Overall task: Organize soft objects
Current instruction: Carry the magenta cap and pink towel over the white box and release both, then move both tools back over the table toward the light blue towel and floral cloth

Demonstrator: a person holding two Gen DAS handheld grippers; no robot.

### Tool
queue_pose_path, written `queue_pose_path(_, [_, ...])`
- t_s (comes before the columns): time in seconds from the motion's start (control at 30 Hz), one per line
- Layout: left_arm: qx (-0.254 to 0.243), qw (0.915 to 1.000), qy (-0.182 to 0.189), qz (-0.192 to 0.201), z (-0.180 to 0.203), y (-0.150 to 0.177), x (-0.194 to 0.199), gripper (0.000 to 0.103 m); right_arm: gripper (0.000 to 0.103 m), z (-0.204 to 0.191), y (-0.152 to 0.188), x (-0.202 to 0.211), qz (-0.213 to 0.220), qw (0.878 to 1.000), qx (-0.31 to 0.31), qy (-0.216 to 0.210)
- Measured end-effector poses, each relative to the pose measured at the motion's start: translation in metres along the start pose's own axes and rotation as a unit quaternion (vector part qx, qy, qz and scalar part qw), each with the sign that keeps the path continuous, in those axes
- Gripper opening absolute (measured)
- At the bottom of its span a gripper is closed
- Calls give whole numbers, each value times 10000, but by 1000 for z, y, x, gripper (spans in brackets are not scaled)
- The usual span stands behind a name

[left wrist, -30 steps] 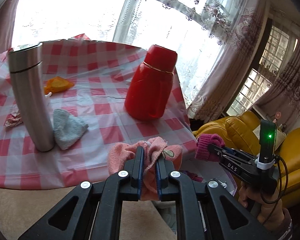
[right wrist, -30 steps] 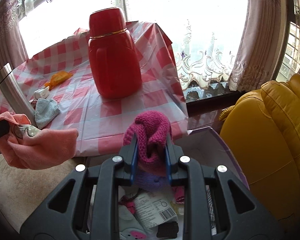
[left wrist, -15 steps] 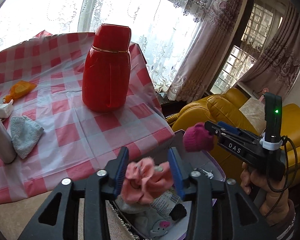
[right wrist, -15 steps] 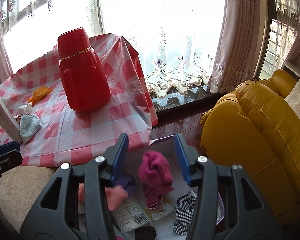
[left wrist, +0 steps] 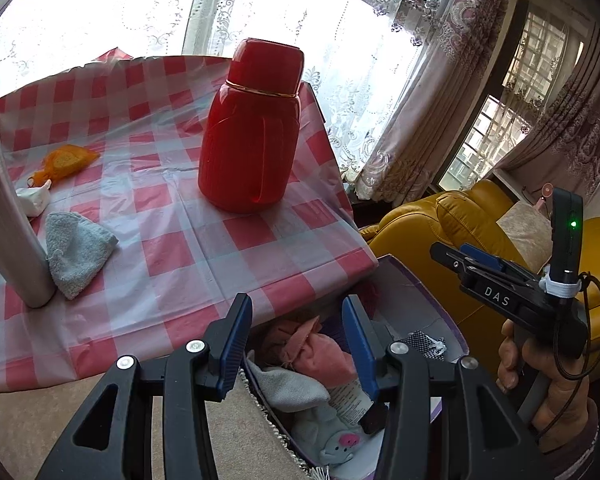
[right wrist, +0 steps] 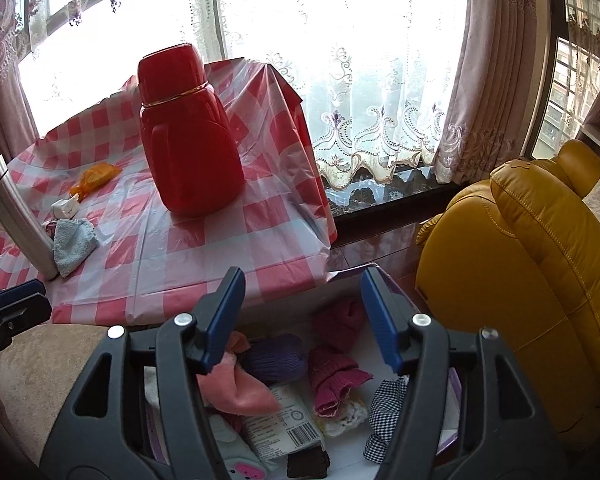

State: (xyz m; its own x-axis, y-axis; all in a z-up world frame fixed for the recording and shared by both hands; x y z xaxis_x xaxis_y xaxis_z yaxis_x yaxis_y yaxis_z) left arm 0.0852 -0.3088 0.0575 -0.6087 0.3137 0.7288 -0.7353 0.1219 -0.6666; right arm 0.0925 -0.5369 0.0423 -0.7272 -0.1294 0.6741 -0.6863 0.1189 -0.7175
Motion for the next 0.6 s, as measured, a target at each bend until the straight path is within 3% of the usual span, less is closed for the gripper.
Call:
queue_pose_path(0.27, [258,9992,-301,-20,-38,10,12,48,67,-27,2,-7,-151,9994,251,-208])
queue_pose_path(0.6, [1033,9911,-839,-15,-125,33,40,49,71,-82,6,-24,-414,9943,752,-640])
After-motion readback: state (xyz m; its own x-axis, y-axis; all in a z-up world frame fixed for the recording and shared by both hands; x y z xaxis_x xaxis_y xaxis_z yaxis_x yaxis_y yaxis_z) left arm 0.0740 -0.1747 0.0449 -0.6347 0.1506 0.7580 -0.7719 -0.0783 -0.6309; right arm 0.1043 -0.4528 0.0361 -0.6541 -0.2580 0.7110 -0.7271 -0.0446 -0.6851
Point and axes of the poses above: each gripper's, at about its wrist camera, not at the fingertips, and x roughly against the way its jaws point, z to its right, y to its underside, the point moved 2 cm from there along -x, roughly the way its jaws point, and after that the axes turned 9 degrees about -y, right-handed, at the moved point
